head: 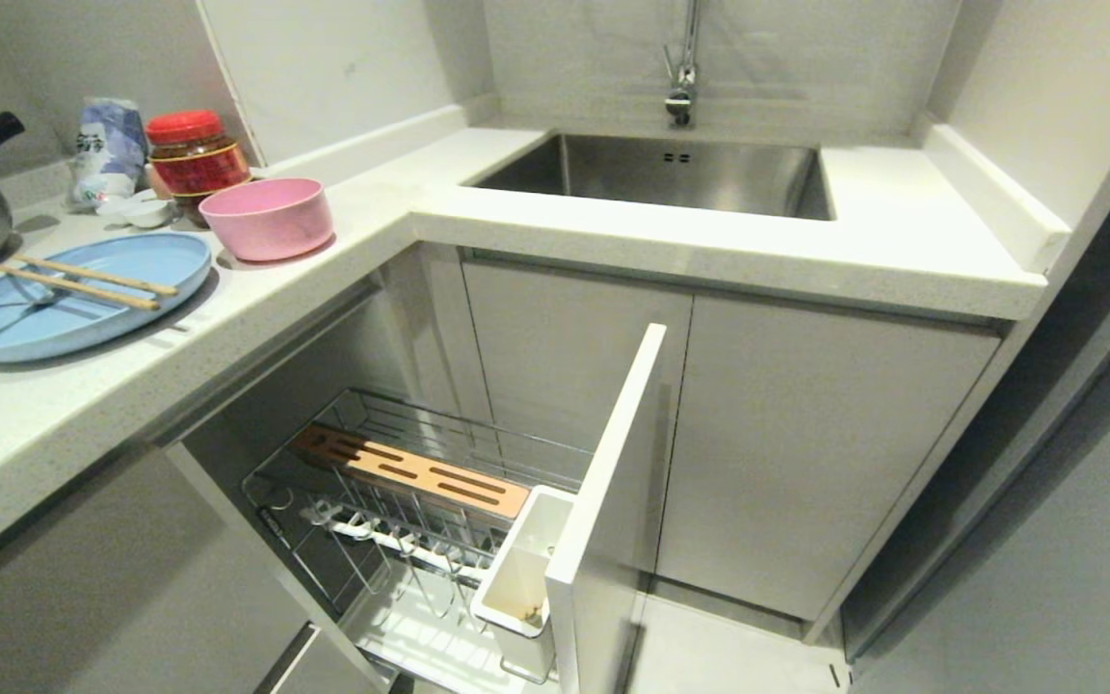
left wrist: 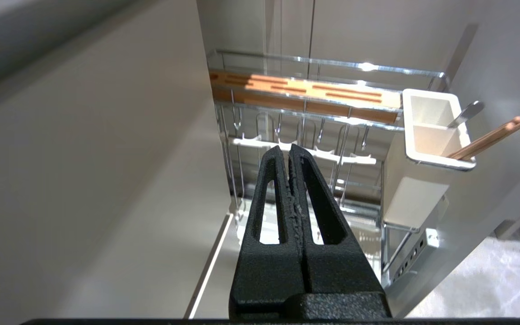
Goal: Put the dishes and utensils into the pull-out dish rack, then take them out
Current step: Pick up the chopsticks and place it in the cupboard
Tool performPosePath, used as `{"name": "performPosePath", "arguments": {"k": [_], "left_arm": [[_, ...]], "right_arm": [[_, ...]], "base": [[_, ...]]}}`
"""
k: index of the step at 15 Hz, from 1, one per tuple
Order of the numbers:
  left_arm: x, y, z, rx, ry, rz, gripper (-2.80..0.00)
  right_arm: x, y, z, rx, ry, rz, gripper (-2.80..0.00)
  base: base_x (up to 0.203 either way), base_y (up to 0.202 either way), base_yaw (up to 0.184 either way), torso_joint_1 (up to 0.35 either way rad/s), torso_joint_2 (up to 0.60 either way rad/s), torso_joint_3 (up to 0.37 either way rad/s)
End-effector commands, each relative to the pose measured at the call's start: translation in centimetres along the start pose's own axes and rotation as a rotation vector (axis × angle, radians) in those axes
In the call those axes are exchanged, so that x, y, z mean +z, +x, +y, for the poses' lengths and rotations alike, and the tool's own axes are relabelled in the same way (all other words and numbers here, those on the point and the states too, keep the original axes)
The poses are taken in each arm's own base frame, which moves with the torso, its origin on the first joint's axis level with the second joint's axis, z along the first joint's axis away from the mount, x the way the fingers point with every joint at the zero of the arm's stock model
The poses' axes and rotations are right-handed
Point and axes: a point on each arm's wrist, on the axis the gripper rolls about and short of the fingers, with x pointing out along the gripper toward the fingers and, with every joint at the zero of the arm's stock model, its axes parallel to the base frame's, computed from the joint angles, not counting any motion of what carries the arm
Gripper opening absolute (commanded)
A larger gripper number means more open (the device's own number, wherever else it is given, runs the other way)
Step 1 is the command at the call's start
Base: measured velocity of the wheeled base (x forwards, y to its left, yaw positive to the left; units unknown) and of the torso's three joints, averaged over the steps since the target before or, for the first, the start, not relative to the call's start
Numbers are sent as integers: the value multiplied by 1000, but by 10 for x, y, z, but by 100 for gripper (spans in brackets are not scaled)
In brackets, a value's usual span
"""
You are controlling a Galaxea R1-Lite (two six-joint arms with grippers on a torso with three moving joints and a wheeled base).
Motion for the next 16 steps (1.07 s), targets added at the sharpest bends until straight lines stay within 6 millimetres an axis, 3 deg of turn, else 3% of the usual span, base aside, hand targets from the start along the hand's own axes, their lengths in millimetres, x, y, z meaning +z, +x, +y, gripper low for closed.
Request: {"name": "performPosePath", "arguments": {"k": [1, 12, 16], "left_arm": [[-3, 1, 0, -1, 0, 11, -280], [-3, 1, 0, 3, -1, 7, -280], [-3, 1, 0, 13, -52, 6, -280]], "right_arm": [[-7, 1, 0, 0, 0, 25, -280], [-7, 1, 0, 0, 0, 24, -280], [-7, 1, 0, 0, 0, 24, -280]], "base": [[0, 0, 0, 7, 2, -197], [0, 0, 0, 4, 3, -200], [0, 0, 0, 2, 2, -57]]}}
